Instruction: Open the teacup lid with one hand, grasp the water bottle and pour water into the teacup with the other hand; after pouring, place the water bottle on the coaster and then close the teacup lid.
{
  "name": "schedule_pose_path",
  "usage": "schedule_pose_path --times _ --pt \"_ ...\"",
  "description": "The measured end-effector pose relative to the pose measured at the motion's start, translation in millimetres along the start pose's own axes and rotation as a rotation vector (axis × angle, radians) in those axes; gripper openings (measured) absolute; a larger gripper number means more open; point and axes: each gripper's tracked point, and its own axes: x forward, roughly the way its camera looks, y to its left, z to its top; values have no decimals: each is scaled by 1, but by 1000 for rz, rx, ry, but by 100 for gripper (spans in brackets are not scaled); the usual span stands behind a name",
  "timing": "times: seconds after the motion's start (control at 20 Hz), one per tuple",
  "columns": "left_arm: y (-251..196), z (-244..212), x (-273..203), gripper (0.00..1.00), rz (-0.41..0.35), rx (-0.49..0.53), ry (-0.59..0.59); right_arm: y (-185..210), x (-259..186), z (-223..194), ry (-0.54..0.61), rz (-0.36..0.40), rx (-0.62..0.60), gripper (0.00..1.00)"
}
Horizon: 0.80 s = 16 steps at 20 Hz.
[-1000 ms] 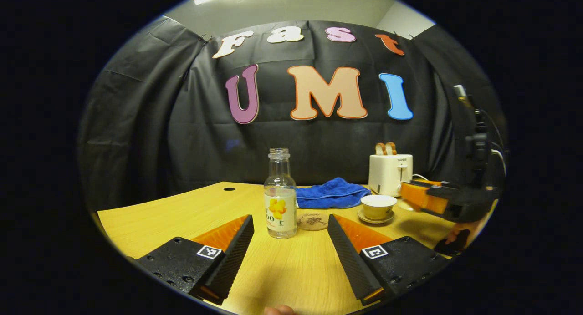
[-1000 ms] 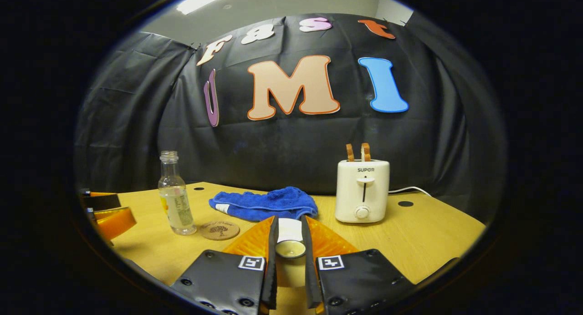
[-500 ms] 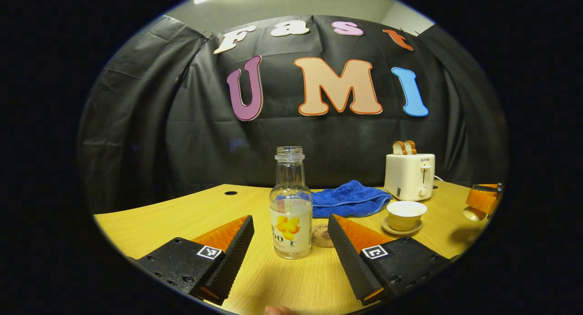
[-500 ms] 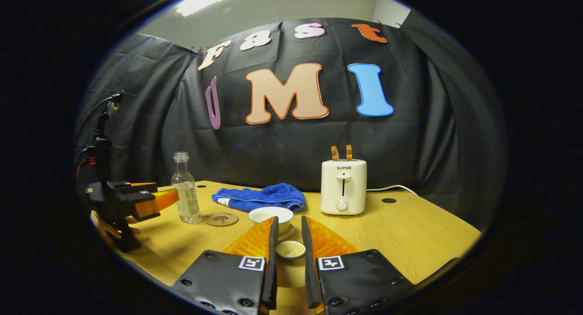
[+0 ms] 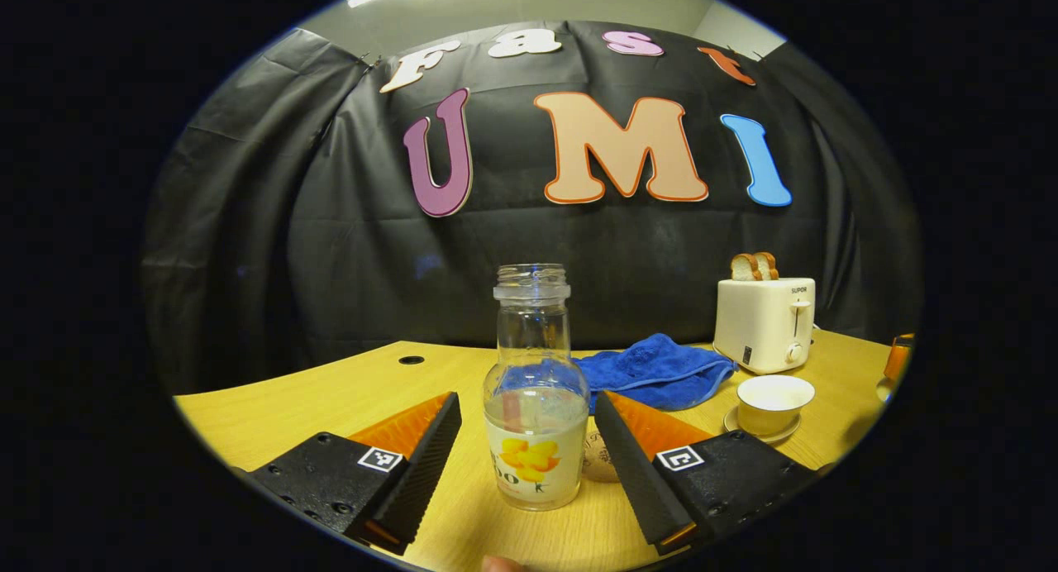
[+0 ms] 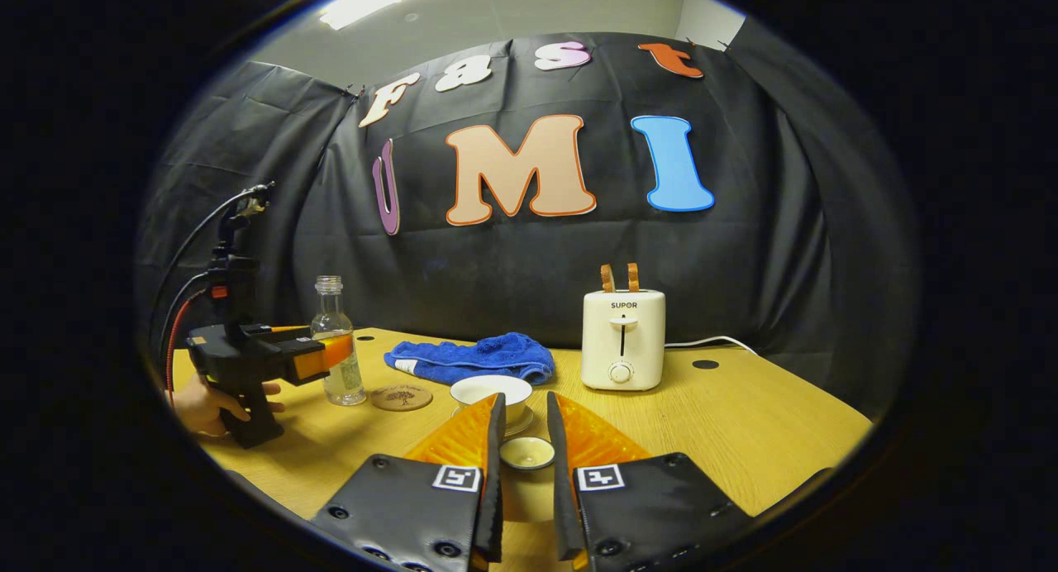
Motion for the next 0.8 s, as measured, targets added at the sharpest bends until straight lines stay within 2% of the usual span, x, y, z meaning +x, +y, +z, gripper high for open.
schedule_pose_path --times 0.35,0.4,0.5,0.7,0.8 --pt "-12 -1 21 95 -77 9 0 0 0 0 0 -1 0 28" --pt "-9 1 21 91 -65 3 -1 0 -1 1 0 -1 0 28" --pt "-6 -1 21 73 -45 6 0 0 -1 1 0 -1 0 28" --pt "-10 -3 20 70 -44 29 21 -1 -2 1 1 -5 0 28" --pt "-17 -3 20 69 -51 102 22 -4 -4 1 1 -15 -1 28"
